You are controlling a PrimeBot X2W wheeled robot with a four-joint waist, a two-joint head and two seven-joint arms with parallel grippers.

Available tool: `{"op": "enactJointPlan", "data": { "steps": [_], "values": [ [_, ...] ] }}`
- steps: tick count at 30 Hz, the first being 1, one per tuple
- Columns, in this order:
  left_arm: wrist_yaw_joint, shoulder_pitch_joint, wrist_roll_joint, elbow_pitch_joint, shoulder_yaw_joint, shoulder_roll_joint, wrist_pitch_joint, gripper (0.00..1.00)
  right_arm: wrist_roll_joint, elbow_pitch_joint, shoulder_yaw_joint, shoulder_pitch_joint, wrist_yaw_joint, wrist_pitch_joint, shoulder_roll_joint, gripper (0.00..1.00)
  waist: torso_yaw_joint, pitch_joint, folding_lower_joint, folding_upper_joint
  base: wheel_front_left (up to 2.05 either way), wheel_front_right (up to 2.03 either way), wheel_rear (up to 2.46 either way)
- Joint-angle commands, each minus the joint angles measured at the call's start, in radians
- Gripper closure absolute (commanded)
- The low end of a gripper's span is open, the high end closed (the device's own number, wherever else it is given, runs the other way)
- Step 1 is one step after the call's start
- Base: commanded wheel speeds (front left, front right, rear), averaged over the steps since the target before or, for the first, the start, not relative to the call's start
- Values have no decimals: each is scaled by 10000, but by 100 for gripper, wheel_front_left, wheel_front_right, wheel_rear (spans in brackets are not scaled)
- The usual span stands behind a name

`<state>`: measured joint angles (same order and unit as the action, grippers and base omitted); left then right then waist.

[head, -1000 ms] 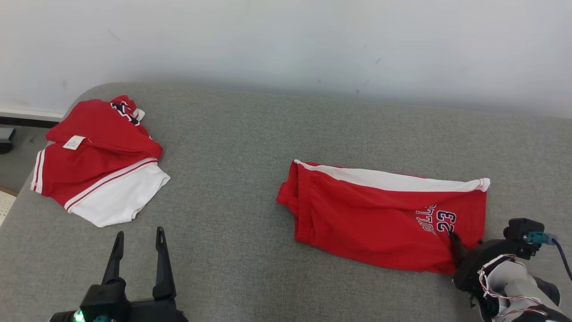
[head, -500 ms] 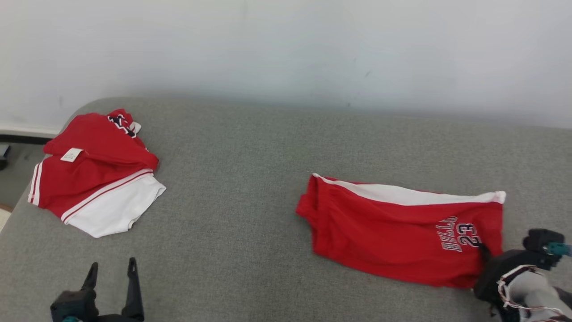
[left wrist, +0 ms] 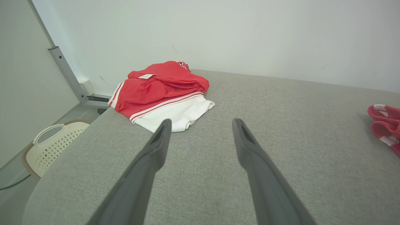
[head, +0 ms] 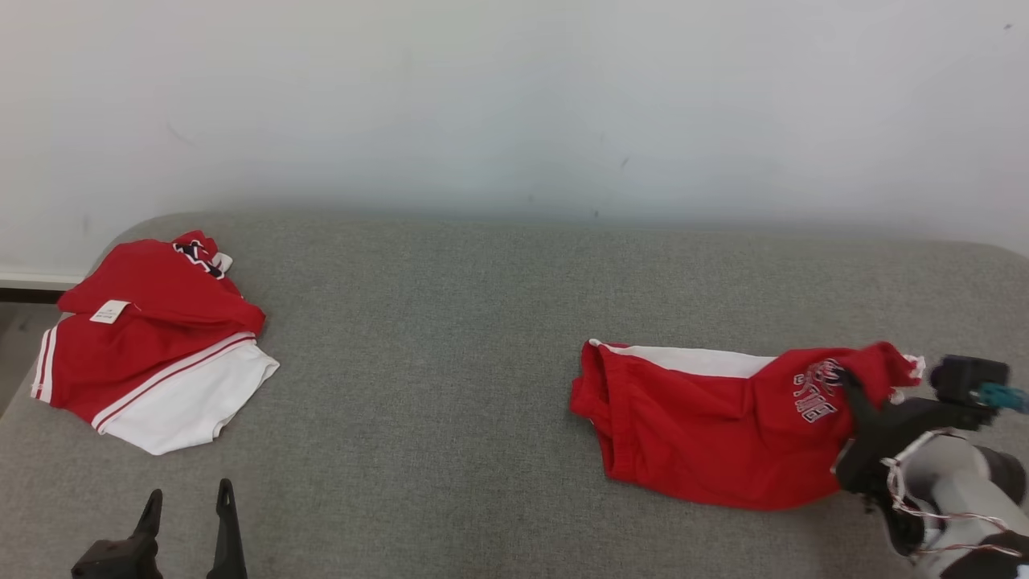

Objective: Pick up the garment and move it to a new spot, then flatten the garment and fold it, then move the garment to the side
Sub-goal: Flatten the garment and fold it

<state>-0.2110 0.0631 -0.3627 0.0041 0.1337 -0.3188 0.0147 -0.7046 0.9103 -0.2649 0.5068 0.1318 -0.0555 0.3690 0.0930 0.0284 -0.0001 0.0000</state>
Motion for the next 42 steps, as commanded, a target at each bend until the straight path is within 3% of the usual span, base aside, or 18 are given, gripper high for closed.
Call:
{"op": "enactJointPlan", "data": {
  "steps": [1, 7, 12, 18, 30, 31, 32, 38, 42],
  "values": [
    [0, 105, -34, -49, 58, 25, 27, 0, 96, -454, -233, -32, -18, 128, -200, 100, 13, -7, 1, 0, 0, 0, 0],
    [74, -147, -13, 50, 274, 128, -47, 0, 443, -1625, -1006, -107, -16, 752, -1139, 100, 253, -9, 1, 0, 0, 0, 0],
    [175, -334, 33, 192, 542, 250, -56, 0, 723, -1604, -1255, 130, -16, 1055, -1975, 100, 603, -59, 1, 0, 0, 0, 0],
    [435, -669, -69, 630, 773, 388, -236, 0, 805, -606, -973, 442, -16, 973, -2312, 100, 978, -195, 1, 0, 0, 0, 0],
    [609, -1193, -75, 1414, 1051, 565, -593, 0, 1119, 1778, -749, 1497, -16, -515, -2852, 100, 1274, -426, 1, 0, 0, 0, 0],
    [608, -1220, -70, 1453, 1071, 579, -607, 0, 1115, 1924, -775, 1564, -16, -581, -2881, 66, 1276, -422, 1, 0, 0, 0, 0],
    [611, -1235, -70, 1491, 1083, 582, -627, 0, 1130, 2000, -837, 1630, -16, -638, -2909, 0, 1275, -413, 1, 0, 0, 0, 0],
    [541, -1025, -153, 1592, 1084, 580, -707, 0, 500, 1365, -1304, 1462, -16, -951, -3033, 0, 1133, -283, 1, 0, 0, 0, 0],
    [438, -779, -228, 1517, 984, 527, -784, 0, -157, 186, -1578, 1179, -16, -1227, -2568, 0, 924, -239, 1, 0, 0, 0, 0]
  ]
}}
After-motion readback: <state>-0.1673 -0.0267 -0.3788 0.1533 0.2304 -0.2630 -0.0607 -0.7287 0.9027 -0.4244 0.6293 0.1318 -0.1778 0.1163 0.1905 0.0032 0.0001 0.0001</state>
